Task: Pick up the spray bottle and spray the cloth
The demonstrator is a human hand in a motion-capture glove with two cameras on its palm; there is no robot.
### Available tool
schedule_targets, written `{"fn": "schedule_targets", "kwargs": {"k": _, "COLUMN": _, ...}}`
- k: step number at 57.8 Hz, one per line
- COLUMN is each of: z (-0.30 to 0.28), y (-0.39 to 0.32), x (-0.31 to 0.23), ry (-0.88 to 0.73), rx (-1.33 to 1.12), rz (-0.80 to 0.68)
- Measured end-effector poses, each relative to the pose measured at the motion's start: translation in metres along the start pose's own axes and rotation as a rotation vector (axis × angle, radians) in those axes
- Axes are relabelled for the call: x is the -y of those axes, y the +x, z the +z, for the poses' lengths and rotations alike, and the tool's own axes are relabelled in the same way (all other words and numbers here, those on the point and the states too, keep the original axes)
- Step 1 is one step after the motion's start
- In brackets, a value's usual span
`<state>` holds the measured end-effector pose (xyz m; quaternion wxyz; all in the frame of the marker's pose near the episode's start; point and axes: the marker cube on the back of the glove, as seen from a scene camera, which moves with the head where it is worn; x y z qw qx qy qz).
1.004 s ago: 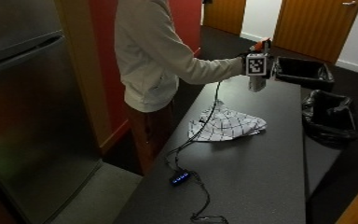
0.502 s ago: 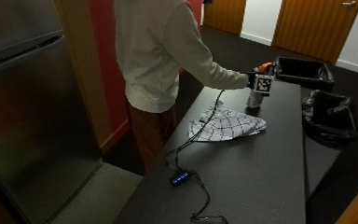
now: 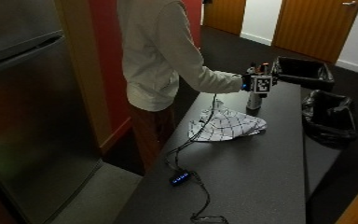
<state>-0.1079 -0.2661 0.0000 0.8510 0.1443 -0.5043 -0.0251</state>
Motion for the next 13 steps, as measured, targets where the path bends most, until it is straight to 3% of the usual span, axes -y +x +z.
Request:
{"fn": "schedule_targets", "kwargs": {"k": 6, "z": -0.016, "y": -0.008, "x": -0.020, "ry": -0.014, "rx": 0.018, "rz": -0.013}}
{"fn": "schedule_targets", "kwargs": {"k": 10, "z": -0.040, "y": -0.001, "x": -0.014, "ry": 0.175, "rx": -0.076, "rz": -0.013}}
{"fn": "schedule_targets", "kwargs": {"k": 13, "z": -0.046, "y": -0.010, "x": -0.021, "ry": 0.189, "rx": -0.037, "rz": -0.023}}
